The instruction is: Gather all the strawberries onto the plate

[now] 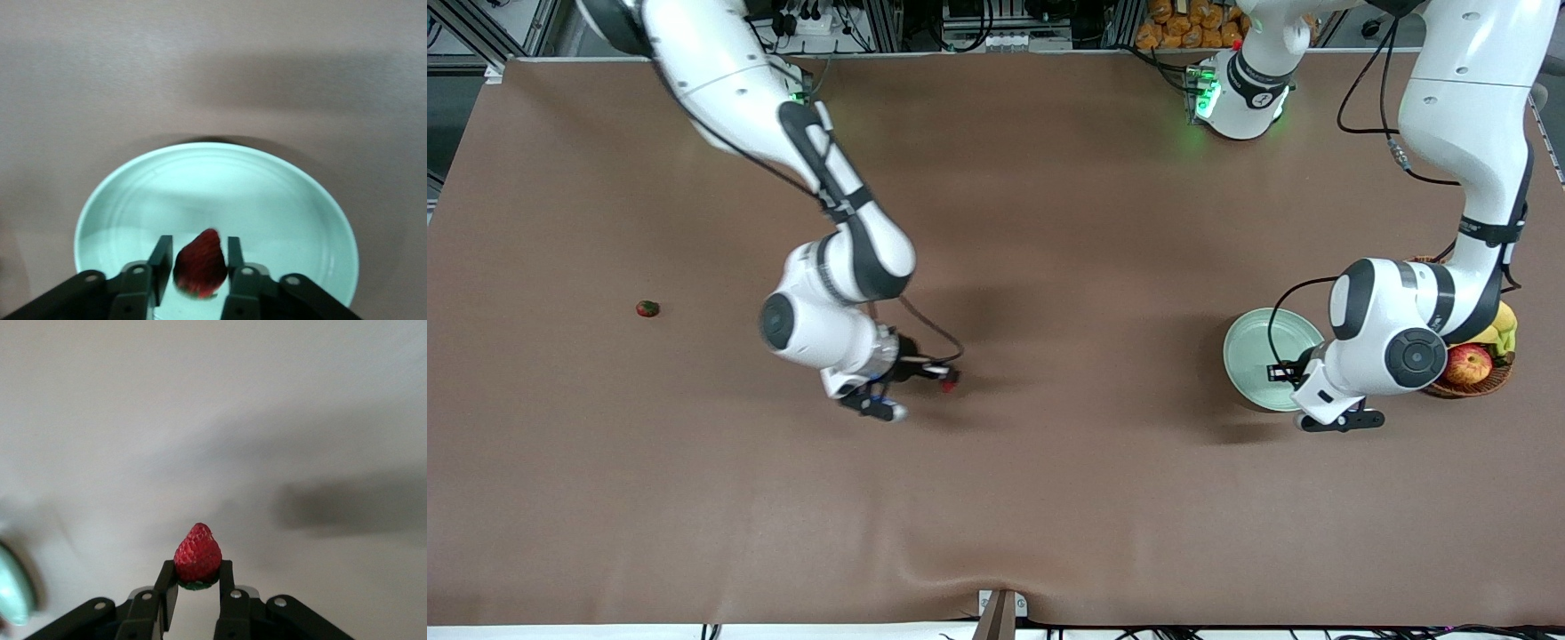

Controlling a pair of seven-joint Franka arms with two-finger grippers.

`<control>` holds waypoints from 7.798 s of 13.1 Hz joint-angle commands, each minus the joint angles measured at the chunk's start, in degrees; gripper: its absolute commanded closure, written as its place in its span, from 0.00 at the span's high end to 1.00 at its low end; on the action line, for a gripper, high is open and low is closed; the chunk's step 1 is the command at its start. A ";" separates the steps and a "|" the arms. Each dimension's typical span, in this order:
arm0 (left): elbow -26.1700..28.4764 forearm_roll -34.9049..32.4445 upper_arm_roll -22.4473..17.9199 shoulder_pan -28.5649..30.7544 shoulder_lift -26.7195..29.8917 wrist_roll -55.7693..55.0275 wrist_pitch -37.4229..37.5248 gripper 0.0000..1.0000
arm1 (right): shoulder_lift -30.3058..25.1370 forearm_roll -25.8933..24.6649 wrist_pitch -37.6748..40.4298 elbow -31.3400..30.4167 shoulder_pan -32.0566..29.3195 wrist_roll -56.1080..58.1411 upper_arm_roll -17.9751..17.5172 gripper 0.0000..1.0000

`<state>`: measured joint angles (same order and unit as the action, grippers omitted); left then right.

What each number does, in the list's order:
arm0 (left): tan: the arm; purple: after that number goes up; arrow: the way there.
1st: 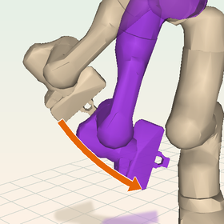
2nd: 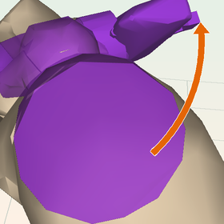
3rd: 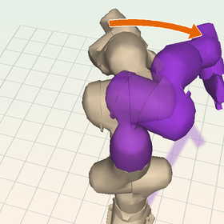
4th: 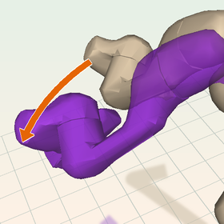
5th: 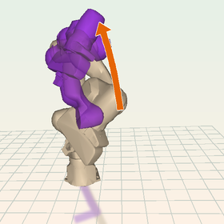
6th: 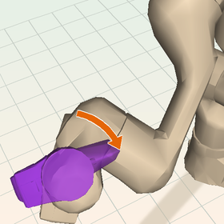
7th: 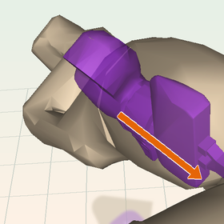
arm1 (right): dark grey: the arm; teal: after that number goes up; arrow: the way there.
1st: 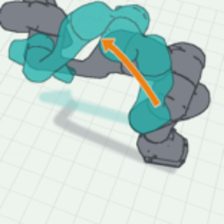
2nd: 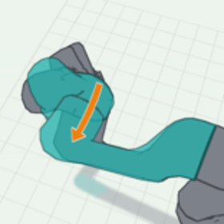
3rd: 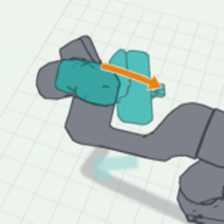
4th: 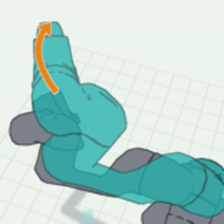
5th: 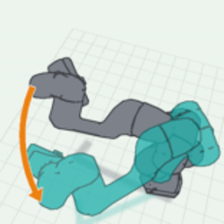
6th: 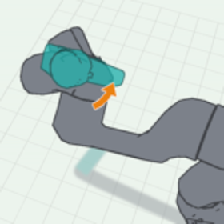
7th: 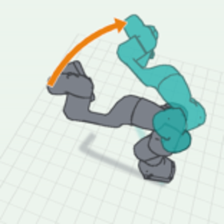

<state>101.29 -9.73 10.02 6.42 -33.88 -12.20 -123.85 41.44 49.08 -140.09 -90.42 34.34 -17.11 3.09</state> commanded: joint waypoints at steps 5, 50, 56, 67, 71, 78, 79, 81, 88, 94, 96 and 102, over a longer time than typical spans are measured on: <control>0.04 -0.29 5.43 0.09 5.31 -6.22 3.44 1.00 | 10.23 9.45 -9.23 11.13 10.39 -8.18 0.95 0.20; -12.26 4.02 7.91 -12.23 -0.32 -26.50 4.64 0.00 | -3.20 -48.64 33.30 -10.83 -41.98 34.78 9.56 0.97; -6.56 -4.14 7.91 -2.30 1.10 -19.44 10.12 0.00 | -2.32 -48.64 36.20 -10.83 -41.45 34.95 9.57 0.52; -3.56 -4.07 8.35 2.11 0.21 -16.89 7.74 1.00 | -2.41 -45.76 35.68 0.31 -30.85 32.42 8.86 0.09; -3.91 -3.36 11.41 2.02 3.81 -18.03 8.19 1.00 | -1.80 -29.87 34.97 4.80 -21.09 16.18 7.02 0.06; -5.23 -2.22 17.66 -0.69 3.03 -28.75 8.28 1.00 | 2.42 -9.20 9.26 6.13 0.27 11.66 6.31 0.03; -5.58 -1.79 17.75 -2.18 2.59 -29.10 8.01 1.00 | 4.16 -5.96 5.83 6.83 2.56 11.75 6.31 0.02; -7.15 0.49 17.67 -5.61 1.80 -31.81 7.75 1.00 | 7.94 2.29 -0.33 10.07 7.13 11.66 6.40 0.02; -8.22 0.68 17.67 -12.56 -1.89 -48.24 2.83 1.00 | 15.59 8.75 -7.90 17.73 16.37 11.31 6.66 0.04; -10.15 0.77 17.67 -13.62 -2.95 -50.46 2.65 1.00 | 16.22 8.58 -11.08 17.29 17.26 11.66 6.58 0.98; -10.15 4.17 17.67 -13.71 -3.21 -50.64 2.21 1.00 | 14.47 8.14 -10.30 16.68 15.77 12.01 6.75 1.00; -10.24 7.10 17.14 -16.69 -7.16 -54.50 -10.34 1.00 | 7.88 -7.28 6.89 12.11 4.00 13.33 8.32 1.00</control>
<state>92.26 -3.49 27.72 -8.16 -38.72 -64.37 -130.53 53.69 48.40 -139.27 -74.98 41.44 -4.75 11.12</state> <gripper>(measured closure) 0.000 0.000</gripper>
